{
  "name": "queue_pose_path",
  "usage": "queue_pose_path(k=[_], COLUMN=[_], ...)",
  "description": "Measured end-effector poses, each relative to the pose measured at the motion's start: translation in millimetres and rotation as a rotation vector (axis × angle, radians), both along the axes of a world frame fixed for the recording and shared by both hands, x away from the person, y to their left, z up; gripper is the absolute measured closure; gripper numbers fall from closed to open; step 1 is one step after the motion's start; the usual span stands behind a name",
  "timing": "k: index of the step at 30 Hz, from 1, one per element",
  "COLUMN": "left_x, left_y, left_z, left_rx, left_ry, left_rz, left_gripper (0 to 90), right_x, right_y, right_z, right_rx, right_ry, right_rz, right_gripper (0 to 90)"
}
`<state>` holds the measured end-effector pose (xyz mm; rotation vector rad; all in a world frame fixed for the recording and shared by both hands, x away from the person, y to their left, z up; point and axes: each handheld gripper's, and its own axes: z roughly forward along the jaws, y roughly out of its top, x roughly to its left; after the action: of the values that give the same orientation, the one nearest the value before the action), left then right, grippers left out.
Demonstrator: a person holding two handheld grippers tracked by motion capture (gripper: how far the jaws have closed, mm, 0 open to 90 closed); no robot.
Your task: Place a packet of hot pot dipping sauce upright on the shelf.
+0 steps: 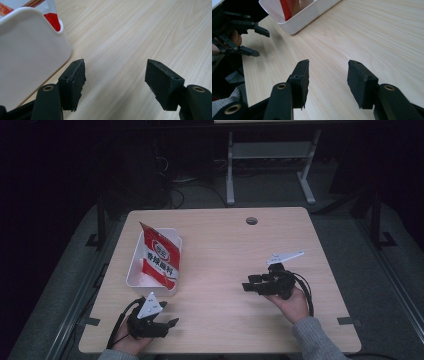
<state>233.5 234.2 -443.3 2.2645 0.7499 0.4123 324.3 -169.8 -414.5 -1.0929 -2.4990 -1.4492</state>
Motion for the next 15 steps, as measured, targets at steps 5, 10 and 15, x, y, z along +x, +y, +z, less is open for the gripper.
queue_pose_path(k=[5,10,15], left_x=[-0.2,-0.3,-0.6], left_y=[-0.6,-1.2,-1.2], left_z=[-0.2,-0.3,-0.3], left_rx=[0.003,0.002,0.000], left_ry=[0.000,0.003,-0.001], left_rz=[-0.003,-0.004,-0.005], left_gripper=[31.9,31.8,31.7], right_x=[-6.9,-13.5,-21.9], right_y=[-9.7,-17.0,-24.3], right_z=[-4.9,-11.3,-20.3], right_rx=[-0.005,-0.009,-0.007], right_ry=[0.016,0.021,0.029], right_rz=[-0.009,-0.010,-0.015], right_gripper=[50.8,50.3,49.5])
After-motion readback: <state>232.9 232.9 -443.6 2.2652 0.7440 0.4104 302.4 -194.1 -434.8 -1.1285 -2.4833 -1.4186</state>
